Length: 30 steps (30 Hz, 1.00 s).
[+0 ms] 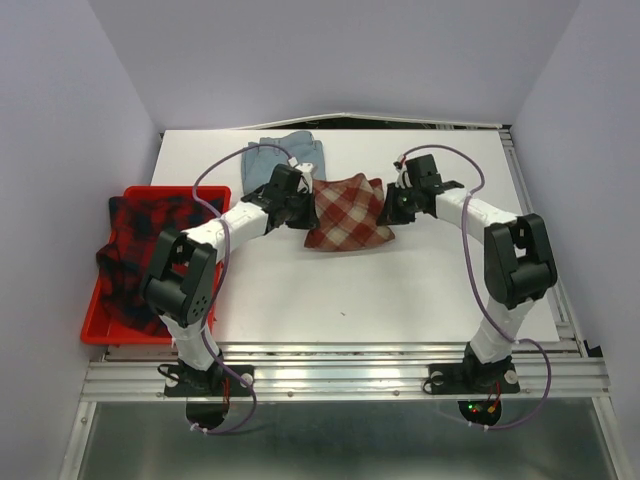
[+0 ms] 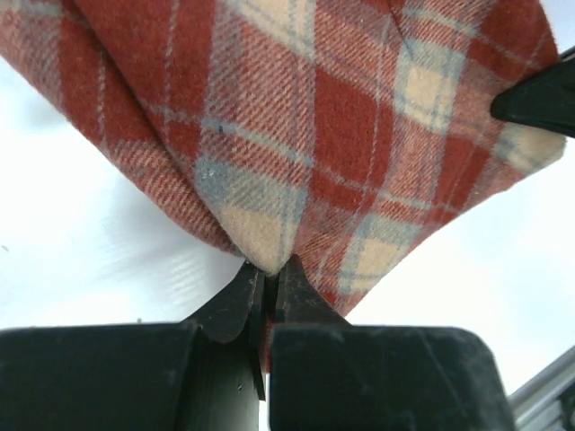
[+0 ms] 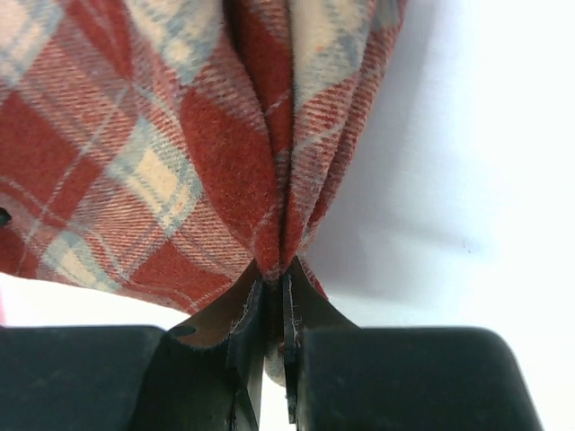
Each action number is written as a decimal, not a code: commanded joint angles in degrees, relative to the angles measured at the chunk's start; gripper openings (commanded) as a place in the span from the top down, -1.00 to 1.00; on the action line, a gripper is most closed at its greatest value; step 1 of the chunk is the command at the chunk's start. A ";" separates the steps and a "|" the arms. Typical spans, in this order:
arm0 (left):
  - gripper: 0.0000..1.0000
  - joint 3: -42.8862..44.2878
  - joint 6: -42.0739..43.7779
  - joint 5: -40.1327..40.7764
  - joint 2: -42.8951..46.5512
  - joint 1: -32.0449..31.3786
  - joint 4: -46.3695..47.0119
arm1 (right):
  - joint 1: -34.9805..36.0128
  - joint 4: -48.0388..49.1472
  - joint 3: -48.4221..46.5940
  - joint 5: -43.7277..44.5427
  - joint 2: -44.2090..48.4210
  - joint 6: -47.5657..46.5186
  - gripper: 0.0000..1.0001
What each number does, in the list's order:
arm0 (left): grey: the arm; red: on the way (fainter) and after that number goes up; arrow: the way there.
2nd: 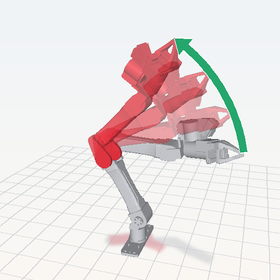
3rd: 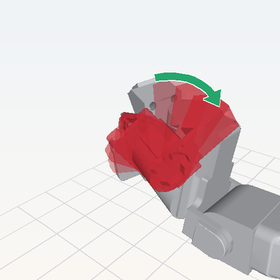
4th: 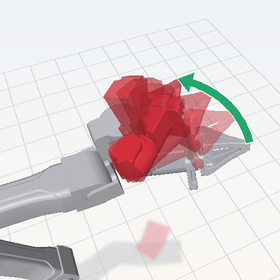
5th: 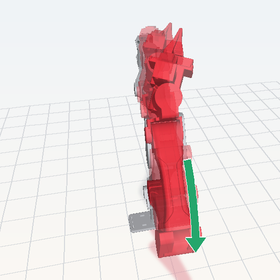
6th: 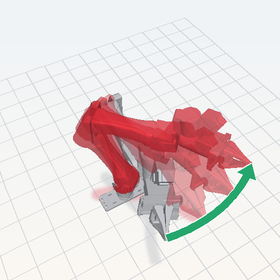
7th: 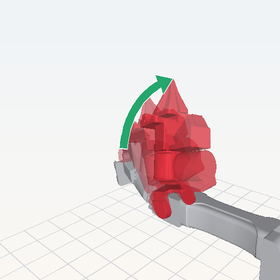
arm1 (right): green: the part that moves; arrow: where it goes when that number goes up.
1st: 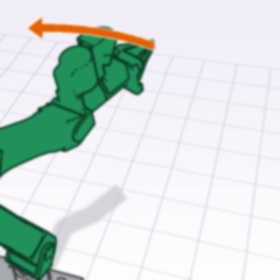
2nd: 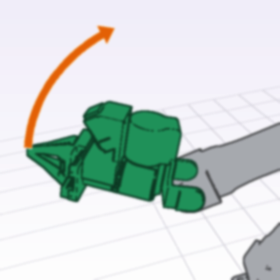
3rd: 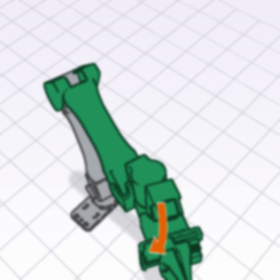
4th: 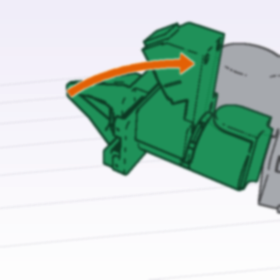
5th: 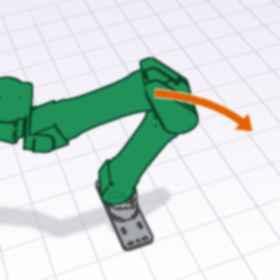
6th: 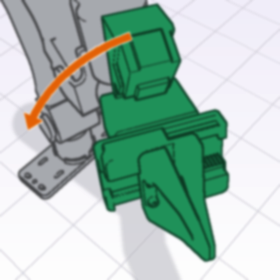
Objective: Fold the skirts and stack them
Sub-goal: Neatly place the folded skirt to the corner
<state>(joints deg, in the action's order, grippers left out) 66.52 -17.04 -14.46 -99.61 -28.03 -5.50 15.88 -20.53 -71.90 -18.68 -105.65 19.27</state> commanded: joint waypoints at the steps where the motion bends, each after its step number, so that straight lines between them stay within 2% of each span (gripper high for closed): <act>1: 1.00 6.51 7.10 4.26 1.53 -0.27 -1.97 | 0.82 2.17 -5.61 6.80 5.36 -0.72 0.99; 10: 1.00 15.47 13.42 7.78 1.18 -1.06 -3.56 | 1.87 3.04 -12.47 10.76 5.89 -3.18 0.99; 14: 1.00 19.60 15.98 11.46 0.91 -0.89 -2.25 | 1.87 6.29 -18.53 10.42 3.79 -5.37 0.99; 21: 1.00 26.82 18.26 13.75 -1.72 2.72 -0.74 | 3.46 10.86 -32.76 8.75 -7.10 -5.56 0.99; 25: 1.00 30.33 18.36 13.14 -3.57 8.76 0.22 | 4.51 12.27 -41.88 7.60 -14.75 -5.03 0.99; 30: 1.00 31.21 18.62 11.39 -6.47 13.87 2.68 | 6.35 16.75 -48.15 6.90 -23.36 -4.50 0.99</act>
<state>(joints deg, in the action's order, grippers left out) 94.61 -0.19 -3.29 -105.62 -17.41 -7.07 20.82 -10.81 -115.24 -12.01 -126.28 14.98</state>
